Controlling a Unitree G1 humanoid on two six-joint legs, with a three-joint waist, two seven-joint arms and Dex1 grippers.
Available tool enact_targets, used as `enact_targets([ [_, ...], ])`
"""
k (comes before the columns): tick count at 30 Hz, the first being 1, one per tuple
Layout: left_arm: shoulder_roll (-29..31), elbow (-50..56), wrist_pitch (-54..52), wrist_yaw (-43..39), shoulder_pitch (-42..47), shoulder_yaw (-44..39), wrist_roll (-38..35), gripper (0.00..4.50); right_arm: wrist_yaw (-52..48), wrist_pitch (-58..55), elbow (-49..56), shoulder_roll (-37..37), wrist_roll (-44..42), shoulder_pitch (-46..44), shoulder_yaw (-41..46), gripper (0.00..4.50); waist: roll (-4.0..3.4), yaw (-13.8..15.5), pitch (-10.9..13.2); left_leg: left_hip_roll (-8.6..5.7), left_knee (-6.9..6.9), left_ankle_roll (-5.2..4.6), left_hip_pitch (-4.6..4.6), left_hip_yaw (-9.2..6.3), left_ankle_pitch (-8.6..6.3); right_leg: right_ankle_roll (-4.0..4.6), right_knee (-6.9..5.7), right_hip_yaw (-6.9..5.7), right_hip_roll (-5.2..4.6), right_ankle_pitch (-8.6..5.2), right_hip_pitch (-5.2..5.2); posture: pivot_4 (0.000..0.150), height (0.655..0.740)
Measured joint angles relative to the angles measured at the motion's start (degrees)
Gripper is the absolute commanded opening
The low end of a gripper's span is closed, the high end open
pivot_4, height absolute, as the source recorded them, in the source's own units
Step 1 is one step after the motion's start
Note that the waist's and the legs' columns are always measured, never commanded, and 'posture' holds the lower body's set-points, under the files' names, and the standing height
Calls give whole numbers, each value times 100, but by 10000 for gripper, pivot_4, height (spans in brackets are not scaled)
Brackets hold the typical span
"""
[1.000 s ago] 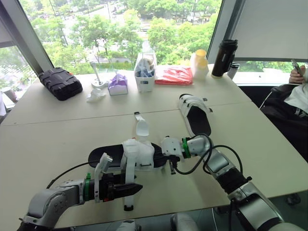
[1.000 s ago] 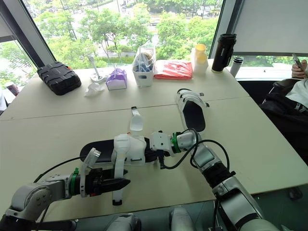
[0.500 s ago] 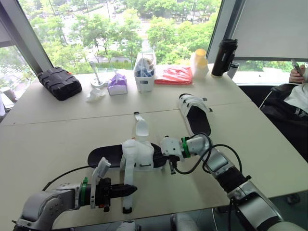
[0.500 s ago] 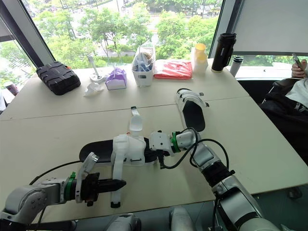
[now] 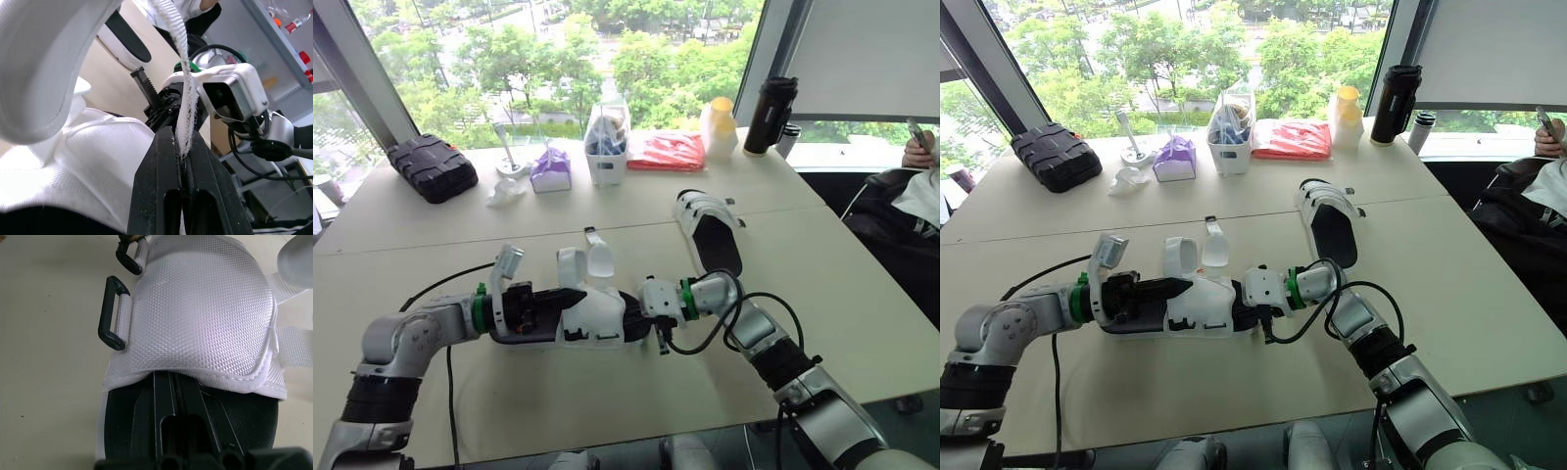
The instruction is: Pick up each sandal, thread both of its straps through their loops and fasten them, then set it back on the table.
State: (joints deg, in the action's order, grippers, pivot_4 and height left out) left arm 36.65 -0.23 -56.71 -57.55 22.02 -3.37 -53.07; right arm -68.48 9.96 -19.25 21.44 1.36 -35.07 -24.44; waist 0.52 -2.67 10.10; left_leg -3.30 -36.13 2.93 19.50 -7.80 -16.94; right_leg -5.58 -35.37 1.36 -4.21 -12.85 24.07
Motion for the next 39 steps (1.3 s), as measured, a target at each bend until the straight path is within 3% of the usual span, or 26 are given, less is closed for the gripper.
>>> enact_targets([
  [11,-264,-508,132,-221,262,148,397,232,22,-10,15,7,1,6,-1,0,1,8,0,4,1,1,1,-3,1,0,0,0,7,0,1,1500,7400],
  [24,-85,-637,150,-639,288,62,501,232,21,-14,24,5,6,6,-33,0,1,5,0,4,1,2,1,-3,1,0,0,0,8,0,3,1500,7400],
  [39,15,-384,1061,-1558,222,323,1055,232,22,-15,31,6,6,6,-42,0,1,5,0,5,2,2,1,-2,1,3,0,1,8,2,4,1500,7400],
])
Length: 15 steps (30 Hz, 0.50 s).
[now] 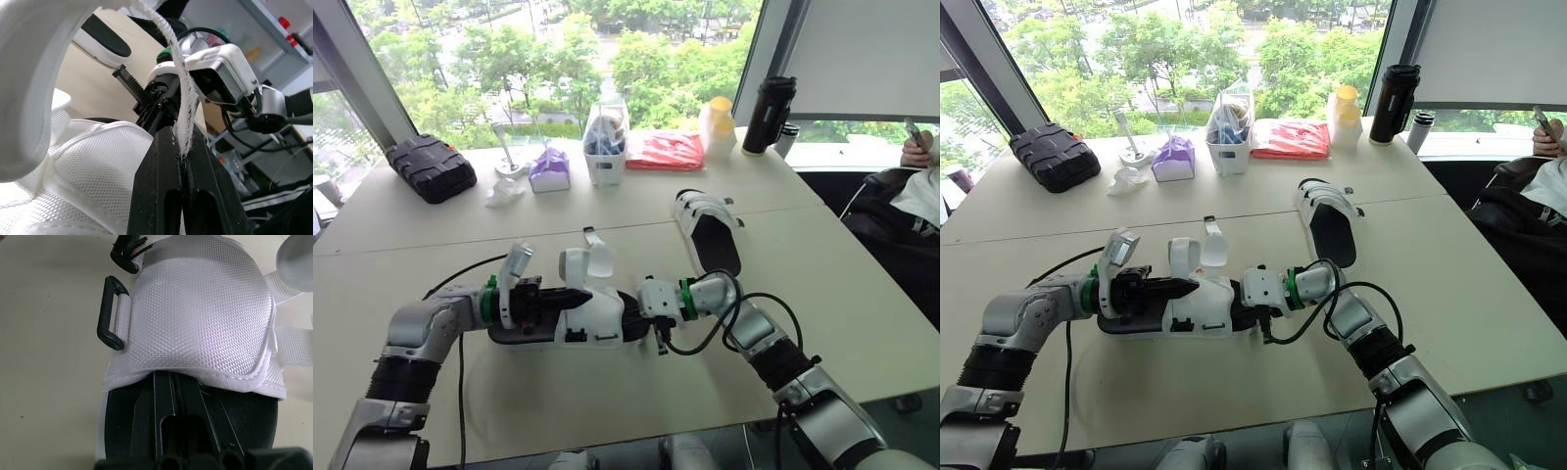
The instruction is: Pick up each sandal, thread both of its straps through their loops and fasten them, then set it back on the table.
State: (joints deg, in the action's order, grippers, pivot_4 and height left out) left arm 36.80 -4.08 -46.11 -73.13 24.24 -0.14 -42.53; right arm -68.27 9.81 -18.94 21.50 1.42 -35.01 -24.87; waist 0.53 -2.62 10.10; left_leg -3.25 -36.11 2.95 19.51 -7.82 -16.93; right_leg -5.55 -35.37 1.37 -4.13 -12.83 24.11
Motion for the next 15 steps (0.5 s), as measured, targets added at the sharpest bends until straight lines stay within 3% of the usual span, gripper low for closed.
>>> enact_targets([
  [15,350,495,816,-540,-542,235,467,232,11,-3,28,-5,0,0,-27,0,-1,-12,0,6,6,-1,0,4,0,2,-1,4,5,0,7,1500,7400],
])
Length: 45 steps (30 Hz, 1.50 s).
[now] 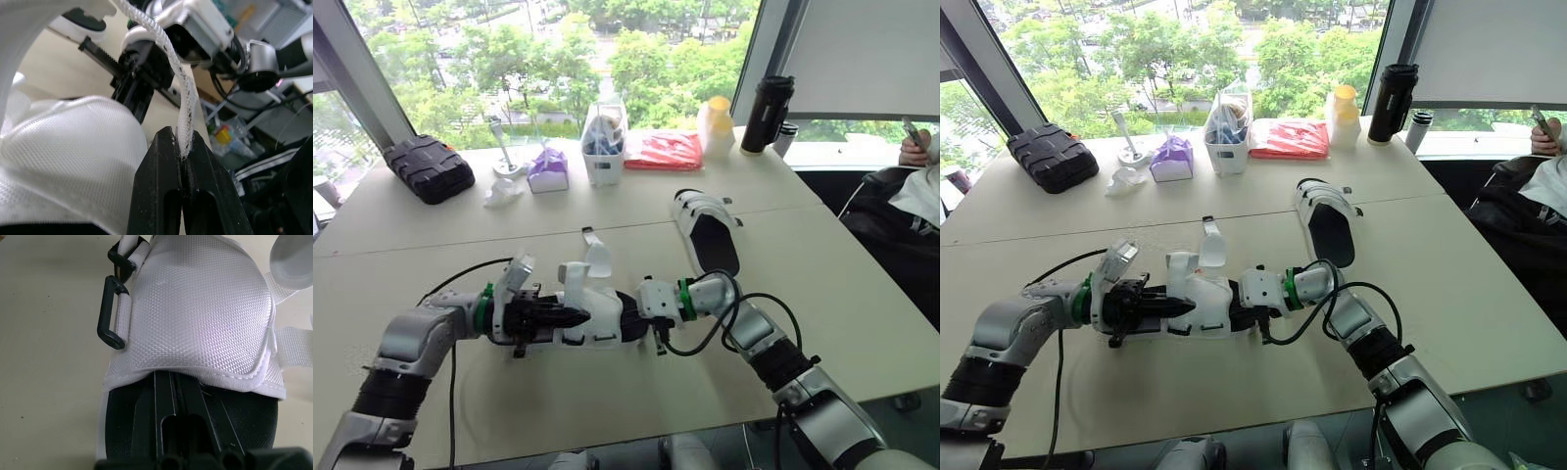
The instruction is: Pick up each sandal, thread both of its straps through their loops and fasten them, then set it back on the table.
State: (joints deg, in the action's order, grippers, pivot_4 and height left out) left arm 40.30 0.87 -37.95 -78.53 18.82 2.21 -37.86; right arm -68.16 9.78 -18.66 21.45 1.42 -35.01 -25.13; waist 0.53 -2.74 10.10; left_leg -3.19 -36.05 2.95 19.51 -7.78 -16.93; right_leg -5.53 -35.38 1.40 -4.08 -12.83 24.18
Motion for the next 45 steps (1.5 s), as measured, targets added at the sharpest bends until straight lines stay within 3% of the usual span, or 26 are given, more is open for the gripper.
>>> enact_targets([
  [17,-333,-177,1731,325,-418,42,722,232,20,-37,-13,-13,2,-1,-9,0,-1,13,-1,3,-1,-1,-1,4,0,10,-1,1,3,7,2,1500,7400],
  [20,-257,-148,1620,328,-487,45,720,8825,22,-37,-14,-18,2,-1,-10,0,-1,8,-1,4,-1,-1,-1,5,0,10,-2,1,6,7,2,1500,7400],
  [27,-10,152,997,401,-763,-49,509,44541,22,-35,-19,-20,3,-4,-9,0,-1,6,-1,6,-1,-1,0,3,0,10,-3,1,7,7,3,1500,7400],
  [34,700,1271,116,629,-1848,-1181,-338,44847,12,7,-21,-17,9,-6,-19,0,-2,5,0,13,1,-2,1,2,0,12,-2,2,11,6,5,1500,7400],
  [42,691,1718,142,765,-2737,-1498,-430,44847,19,23,-45,-21,13,-9,-15,0,1,14,0,14,0,-1,1,7,0,34,-1,2,15,-2,5,1500,7400],
  [45,340,1754,570,942,-2821,-1289,-122,44847,19,21,-55,-16,13,-9,-11,0,-2,23,-1,14,0,-1,0,11,0,35,0,4,13,-1,2,1500,7400],
])
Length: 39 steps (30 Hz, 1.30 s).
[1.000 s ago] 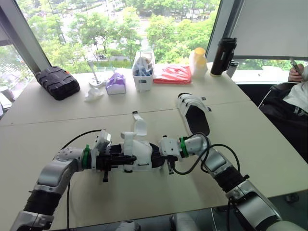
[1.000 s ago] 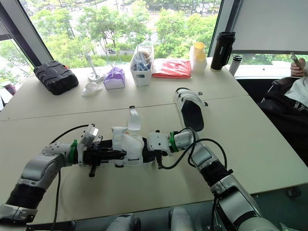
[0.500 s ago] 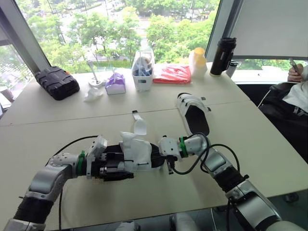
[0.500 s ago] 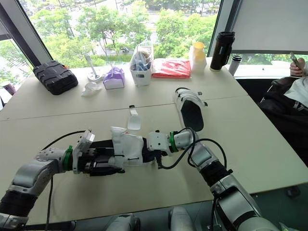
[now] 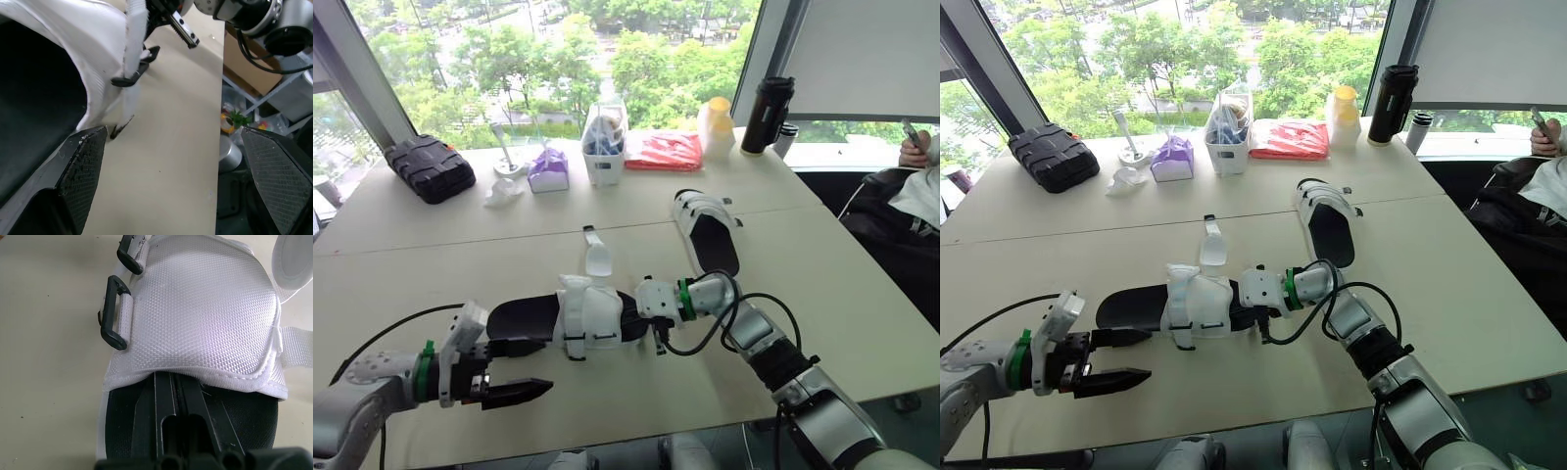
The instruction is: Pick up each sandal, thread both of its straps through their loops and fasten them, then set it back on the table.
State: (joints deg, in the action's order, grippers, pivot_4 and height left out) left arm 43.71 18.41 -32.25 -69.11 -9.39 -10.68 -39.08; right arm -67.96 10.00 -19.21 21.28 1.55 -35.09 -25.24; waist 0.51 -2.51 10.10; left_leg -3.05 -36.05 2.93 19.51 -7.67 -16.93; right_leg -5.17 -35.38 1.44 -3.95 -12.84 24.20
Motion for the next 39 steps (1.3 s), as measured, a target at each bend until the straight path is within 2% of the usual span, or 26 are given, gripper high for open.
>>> enact_targets([
  [3,-418,-178,440,213,42,379,365,44847,4,-1,-1,-7,0,-1,-2,0,7,-3,-2,1,-1,0,0,3,0,3,0,0,5,2,-1,1500,7400],
  [20,-848,-620,876,315,468,1183,748,44847,8,-15,6,1,0,0,0,0,6,5,-2,2,-4,0,2,4,0,-5,0,-1,9,8,-2,1500,7400],
  [23,-917,-707,913,369,521,1216,817,37239,9,-15,6,0,0,0,-1,0,6,4,-2,2,-3,0,1,3,0,-5,0,-1,9,8,-2,1500,7400],
  [30,-1040,-772,939,591,491,1216,925,3711,11,-16,10,-3,0,0,-6,0,6,0,-2,2,-3,0,1,3,0,-9,0,0,10,10,-2,1500,7400],
  [31,-1040,-739,974,580,455,1216,924,319,11,-16,10,-3,0,0,-6,0,6,1,-2,2,-3,0,1,3,0,-9,0,0,10,10,-2,1500,7400],
  [34,-1012,-679,995,602,298,1219,923,319,21,-31,9,-15,1,0,-11,0,5,-4,-3,4,-4,0,0,2,0,-5,0,0,10,11,-2,1500,7400],
  [39,-606,-49,887,446,-453,1365,857,319,6,-22,15,-21,-1,0,-20,0,3,-9,-4,10,2,-2,-2,3,-1,8,3,3,12,2,0,1500,7400],
])
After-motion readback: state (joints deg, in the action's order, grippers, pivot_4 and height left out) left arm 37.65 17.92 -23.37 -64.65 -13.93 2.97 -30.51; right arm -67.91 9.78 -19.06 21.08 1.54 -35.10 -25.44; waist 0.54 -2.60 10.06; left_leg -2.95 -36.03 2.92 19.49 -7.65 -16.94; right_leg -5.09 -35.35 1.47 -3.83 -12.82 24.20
